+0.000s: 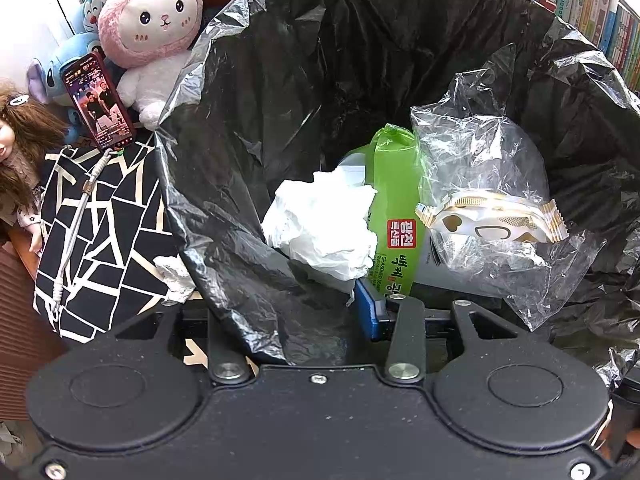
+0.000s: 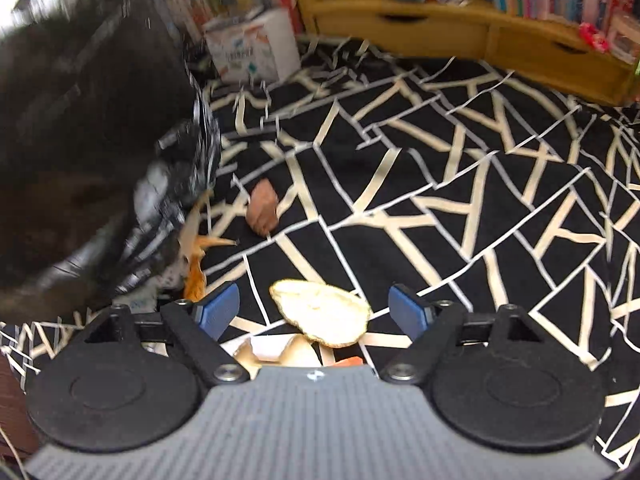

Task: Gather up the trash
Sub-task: 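Lower the right tool to the yellow bread slice and grasp it, then carry the bread slice into the trash bag and release it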

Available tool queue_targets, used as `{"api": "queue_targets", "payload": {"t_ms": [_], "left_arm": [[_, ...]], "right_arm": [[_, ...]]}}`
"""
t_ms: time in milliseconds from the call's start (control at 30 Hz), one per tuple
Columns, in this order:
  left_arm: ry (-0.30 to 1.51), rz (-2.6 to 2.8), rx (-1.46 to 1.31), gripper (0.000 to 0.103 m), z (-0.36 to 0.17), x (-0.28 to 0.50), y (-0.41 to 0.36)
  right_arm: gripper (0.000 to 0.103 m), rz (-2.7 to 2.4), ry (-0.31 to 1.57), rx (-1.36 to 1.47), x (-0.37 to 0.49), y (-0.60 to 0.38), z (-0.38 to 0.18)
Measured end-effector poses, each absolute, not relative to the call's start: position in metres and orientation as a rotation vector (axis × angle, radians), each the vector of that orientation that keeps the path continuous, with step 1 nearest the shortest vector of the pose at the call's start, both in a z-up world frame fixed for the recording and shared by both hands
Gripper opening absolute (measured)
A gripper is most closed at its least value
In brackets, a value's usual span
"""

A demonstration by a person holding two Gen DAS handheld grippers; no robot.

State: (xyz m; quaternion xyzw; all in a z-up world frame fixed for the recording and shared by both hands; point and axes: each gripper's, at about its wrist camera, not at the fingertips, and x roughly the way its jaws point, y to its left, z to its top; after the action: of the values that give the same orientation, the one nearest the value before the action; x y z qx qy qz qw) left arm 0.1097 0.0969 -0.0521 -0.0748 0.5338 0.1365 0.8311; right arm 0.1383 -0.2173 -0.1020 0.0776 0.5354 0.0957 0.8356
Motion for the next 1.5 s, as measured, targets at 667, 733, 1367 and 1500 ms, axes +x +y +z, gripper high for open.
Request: {"api": "queue_targets", "payload": {"t_ms": [667,733,1367,1500], "left_arm": [[1.123,0.293,-0.161,0.041,-0.05,0.11,0.097],[1.123,0.293,-0.163,0.041,-0.05,0.11,0.097],[1.131,0.266,-0.185,0.041,-0.052,0.108,0.101],[1.134,0.262,-0.198,0.041,-0.053,0.109,0.104]], "right_arm": [[0.102,0.154,1.091,-0.015,0.128,-0.179,-0.166],[0.094,0.153,1.081,0.001,0.126,-0.182,-0.164],[0.063,0.14,0.952,0.141,0.103,-0.223,-0.098],[0.062,0.158,0.83,0.194,0.105,-0.233,-0.05]]}}
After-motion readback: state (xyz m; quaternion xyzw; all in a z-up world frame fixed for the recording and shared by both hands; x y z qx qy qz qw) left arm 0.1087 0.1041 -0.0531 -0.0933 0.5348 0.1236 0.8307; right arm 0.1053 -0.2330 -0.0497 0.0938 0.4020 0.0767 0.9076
